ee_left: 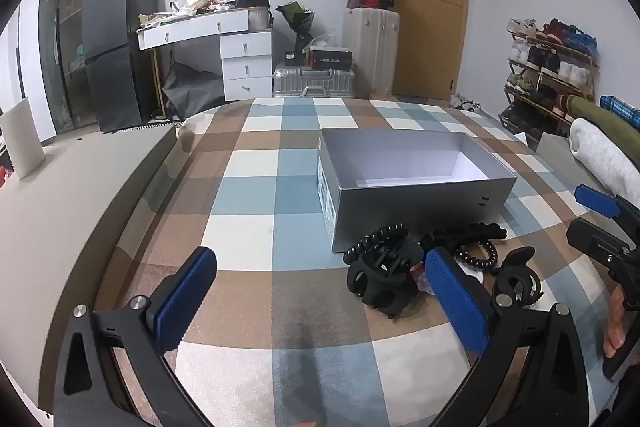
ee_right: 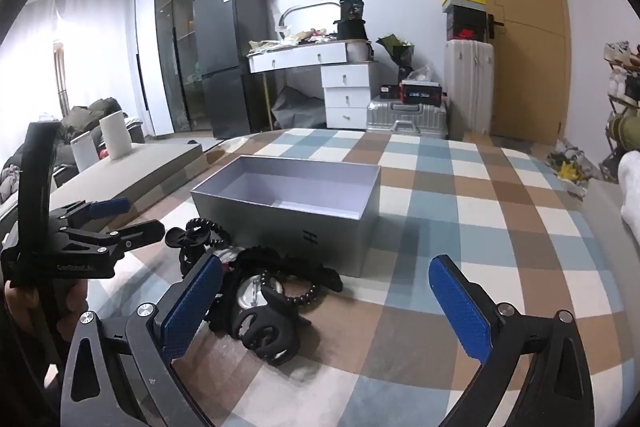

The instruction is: Organize jewelry

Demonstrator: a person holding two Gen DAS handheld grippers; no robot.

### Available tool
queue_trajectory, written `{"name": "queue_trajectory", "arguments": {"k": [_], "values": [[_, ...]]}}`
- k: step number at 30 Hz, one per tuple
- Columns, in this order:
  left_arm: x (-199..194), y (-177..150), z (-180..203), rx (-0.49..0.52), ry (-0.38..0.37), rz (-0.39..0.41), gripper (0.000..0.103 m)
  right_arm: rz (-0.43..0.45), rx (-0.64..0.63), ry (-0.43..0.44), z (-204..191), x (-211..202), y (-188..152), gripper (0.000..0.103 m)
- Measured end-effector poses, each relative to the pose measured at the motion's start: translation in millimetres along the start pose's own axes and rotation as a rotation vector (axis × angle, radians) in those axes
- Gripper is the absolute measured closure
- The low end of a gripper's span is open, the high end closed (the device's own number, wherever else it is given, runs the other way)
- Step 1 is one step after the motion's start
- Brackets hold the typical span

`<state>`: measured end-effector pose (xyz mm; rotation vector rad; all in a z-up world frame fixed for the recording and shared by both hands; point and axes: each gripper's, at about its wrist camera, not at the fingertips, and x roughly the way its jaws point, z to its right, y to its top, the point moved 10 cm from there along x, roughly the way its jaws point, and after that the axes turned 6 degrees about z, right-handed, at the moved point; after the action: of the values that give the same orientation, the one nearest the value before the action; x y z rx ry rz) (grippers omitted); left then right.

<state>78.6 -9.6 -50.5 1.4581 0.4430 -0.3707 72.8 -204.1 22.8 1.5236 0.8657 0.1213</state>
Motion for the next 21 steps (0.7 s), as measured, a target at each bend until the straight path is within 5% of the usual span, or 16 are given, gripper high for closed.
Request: {"name": "queue_trajectory", "arguments": {"k": [21], "values": [[-3.3, 1.0, 11.0, 0.021, -0.026, 0.013, 0.001, -0.016, -0.011, -0.012, -1.0, 2.0, -7.9, 0.000]]}}
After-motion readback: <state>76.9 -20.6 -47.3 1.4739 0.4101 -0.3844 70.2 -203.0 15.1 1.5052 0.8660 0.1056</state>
